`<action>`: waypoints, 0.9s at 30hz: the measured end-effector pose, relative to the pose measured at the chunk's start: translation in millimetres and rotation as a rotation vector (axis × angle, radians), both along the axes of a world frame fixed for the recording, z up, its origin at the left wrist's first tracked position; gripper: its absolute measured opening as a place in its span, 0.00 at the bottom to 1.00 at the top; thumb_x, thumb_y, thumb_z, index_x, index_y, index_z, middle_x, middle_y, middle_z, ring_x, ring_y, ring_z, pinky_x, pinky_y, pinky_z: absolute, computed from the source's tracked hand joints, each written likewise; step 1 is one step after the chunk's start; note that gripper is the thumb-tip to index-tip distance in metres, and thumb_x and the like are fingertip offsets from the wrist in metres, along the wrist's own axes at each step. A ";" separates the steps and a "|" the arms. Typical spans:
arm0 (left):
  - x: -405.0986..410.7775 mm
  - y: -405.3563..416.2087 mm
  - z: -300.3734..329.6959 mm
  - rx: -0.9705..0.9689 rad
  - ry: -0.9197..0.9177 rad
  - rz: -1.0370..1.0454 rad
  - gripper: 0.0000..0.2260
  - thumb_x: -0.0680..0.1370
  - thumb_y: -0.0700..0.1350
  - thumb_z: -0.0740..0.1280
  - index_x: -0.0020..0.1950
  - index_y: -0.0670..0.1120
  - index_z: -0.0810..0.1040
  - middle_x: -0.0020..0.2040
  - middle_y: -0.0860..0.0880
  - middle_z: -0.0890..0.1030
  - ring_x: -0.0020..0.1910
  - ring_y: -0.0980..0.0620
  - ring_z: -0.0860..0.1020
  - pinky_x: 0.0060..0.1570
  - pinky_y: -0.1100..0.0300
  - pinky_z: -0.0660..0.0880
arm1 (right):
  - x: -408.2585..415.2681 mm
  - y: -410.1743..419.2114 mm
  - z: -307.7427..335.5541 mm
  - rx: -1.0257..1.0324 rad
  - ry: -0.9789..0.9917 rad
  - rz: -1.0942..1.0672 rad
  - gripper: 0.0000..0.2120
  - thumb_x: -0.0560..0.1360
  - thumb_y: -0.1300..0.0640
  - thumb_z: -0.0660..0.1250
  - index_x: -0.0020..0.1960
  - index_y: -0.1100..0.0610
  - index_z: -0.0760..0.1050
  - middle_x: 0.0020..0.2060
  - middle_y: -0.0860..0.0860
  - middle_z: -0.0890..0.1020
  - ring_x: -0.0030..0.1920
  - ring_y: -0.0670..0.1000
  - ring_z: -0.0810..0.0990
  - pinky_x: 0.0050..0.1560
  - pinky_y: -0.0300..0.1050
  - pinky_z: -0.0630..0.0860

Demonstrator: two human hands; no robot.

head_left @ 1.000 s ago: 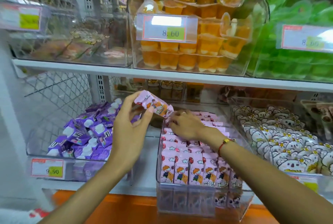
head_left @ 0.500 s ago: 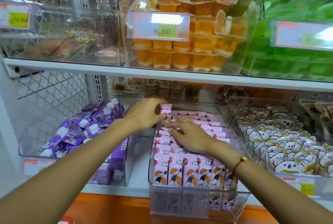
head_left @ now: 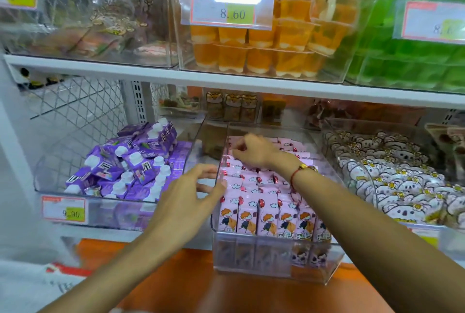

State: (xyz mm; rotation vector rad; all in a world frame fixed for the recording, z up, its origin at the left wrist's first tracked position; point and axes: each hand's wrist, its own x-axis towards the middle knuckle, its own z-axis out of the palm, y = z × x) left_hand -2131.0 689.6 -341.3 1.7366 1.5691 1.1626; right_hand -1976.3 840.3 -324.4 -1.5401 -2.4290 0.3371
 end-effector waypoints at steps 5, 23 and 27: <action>-1.5 -2.3 -1.8 0.018 0.056 -0.026 0.10 0.79 0.52 0.64 0.59 0.60 0.73 0.50 0.68 0.76 0.44 0.76 0.73 0.48 0.68 0.72 | 1.3 -2.0 5.5 -0.087 -0.200 0.001 0.20 0.80 0.50 0.54 0.56 0.60 0.80 0.58 0.57 0.81 0.46 0.55 0.75 0.50 0.45 0.70; -7.6 1.3 5.6 -0.001 -0.094 -0.078 0.07 0.78 0.49 0.65 0.56 0.58 0.77 0.51 0.63 0.79 0.48 0.62 0.79 0.56 0.52 0.76 | 2.7 -27.0 8.1 0.195 0.570 -0.149 0.03 0.77 0.58 0.66 0.47 0.58 0.77 0.43 0.53 0.82 0.43 0.49 0.78 0.44 0.37 0.76; -9.0 15.9 26.5 -0.004 -0.099 -0.073 0.08 0.79 0.42 0.64 0.57 0.48 0.79 0.55 0.54 0.80 0.53 0.57 0.77 0.60 0.51 0.74 | 13.3 -67.9 17.9 0.394 0.933 -0.240 0.07 0.78 0.57 0.66 0.46 0.61 0.77 0.35 0.48 0.79 0.33 0.39 0.77 0.35 0.27 0.70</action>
